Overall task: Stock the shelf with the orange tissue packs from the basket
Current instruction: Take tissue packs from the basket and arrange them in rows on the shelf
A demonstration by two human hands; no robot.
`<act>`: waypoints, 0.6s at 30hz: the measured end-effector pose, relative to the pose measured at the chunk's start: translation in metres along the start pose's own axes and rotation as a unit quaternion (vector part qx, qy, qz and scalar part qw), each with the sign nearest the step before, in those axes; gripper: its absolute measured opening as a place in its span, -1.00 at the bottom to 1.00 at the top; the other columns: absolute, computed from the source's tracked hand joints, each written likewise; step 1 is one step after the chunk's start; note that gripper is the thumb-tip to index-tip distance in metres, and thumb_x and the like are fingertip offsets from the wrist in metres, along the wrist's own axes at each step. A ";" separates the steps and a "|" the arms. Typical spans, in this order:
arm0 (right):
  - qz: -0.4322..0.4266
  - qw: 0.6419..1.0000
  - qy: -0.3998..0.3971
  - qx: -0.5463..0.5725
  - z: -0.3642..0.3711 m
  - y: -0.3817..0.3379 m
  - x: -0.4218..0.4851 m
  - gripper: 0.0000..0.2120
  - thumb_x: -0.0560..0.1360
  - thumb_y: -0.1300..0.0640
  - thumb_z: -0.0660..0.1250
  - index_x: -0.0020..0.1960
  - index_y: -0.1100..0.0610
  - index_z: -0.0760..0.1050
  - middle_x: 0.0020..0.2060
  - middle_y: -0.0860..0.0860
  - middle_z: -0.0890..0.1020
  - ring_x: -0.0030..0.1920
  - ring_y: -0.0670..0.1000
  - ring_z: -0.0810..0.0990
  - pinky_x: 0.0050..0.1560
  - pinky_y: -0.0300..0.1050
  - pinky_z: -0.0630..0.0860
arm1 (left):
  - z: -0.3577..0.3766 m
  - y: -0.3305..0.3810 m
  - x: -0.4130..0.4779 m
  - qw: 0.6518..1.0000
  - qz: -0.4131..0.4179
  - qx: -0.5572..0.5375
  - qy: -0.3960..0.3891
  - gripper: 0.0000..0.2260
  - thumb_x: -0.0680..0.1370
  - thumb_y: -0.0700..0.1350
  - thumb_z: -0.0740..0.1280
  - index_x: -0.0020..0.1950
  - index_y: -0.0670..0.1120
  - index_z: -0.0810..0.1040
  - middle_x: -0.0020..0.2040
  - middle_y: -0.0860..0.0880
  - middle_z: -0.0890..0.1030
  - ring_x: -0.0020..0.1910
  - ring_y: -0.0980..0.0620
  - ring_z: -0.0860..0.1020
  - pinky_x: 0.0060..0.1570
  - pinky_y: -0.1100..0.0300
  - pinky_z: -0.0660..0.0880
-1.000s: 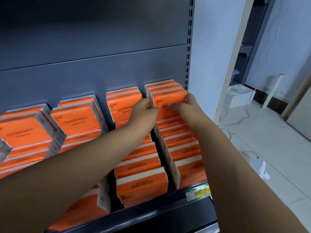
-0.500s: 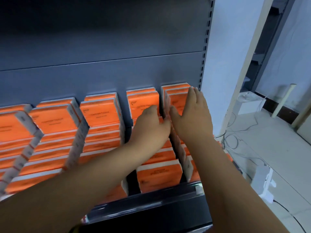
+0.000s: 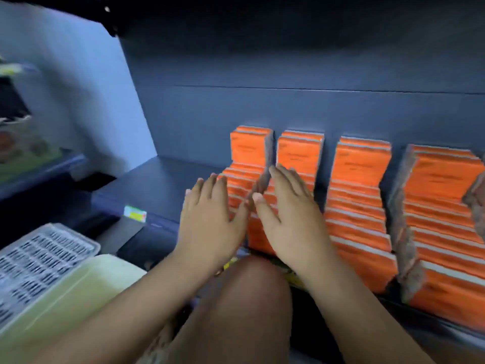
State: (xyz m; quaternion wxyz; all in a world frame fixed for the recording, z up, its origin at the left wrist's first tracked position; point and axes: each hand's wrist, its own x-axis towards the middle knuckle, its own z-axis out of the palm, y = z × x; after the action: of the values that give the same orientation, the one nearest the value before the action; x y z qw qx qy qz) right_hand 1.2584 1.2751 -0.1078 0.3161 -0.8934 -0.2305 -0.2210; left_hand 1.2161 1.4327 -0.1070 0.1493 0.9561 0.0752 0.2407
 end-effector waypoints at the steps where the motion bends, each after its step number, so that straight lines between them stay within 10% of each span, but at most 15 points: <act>1: -0.020 0.999 -0.020 0.022 0.019 -0.020 -0.003 -0.31 0.60 -0.24 0.05 0.56 0.18 0.33 0.56 0.09 0.37 0.58 0.10 0.28 0.59 0.04 0.20 | -0.010 -0.025 -0.009 0.999 -0.024 0.020 0.008 -0.34 0.56 0.24 0.11 0.46 -0.21 0.45 0.48 -0.23 0.48 0.47 -0.33 0.39 0.46 -0.25 0.31; 14: -0.171 0.924 -0.338 0.043 0.211 -0.185 -0.065 -0.39 0.69 -0.12 0.17 0.63 0.13 0.16 0.63 0.06 0.23 0.64 0.09 0.09 0.60 0.03 0.11 | -0.042 -0.248 -0.185 0.962 -0.254 0.102 -0.024 -0.36 0.62 0.20 0.14 0.57 -0.18 0.33 0.57 -0.18 0.38 0.58 -0.27 0.25 0.59 -0.15 0.16; 18: -0.131 0.901 -0.413 0.002 0.252 -0.189 -0.063 -0.53 0.68 -0.13 0.17 0.45 0.15 0.36 0.46 0.10 0.44 0.51 0.15 0.32 0.39 0.08 0.35 | -0.019 -0.278 -0.205 0.941 -0.327 0.060 -0.063 -0.43 0.67 0.13 0.24 0.57 -0.18 0.33 0.54 -0.17 0.41 0.55 -0.24 0.29 0.56 -0.10 0.17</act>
State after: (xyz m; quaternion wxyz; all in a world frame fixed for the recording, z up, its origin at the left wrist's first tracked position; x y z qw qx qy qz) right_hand 1.1665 1.5575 -0.2315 0.1625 -0.8657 -0.4555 0.1293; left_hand 1.0082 1.6557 -0.2695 0.1669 0.8993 0.3881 0.1129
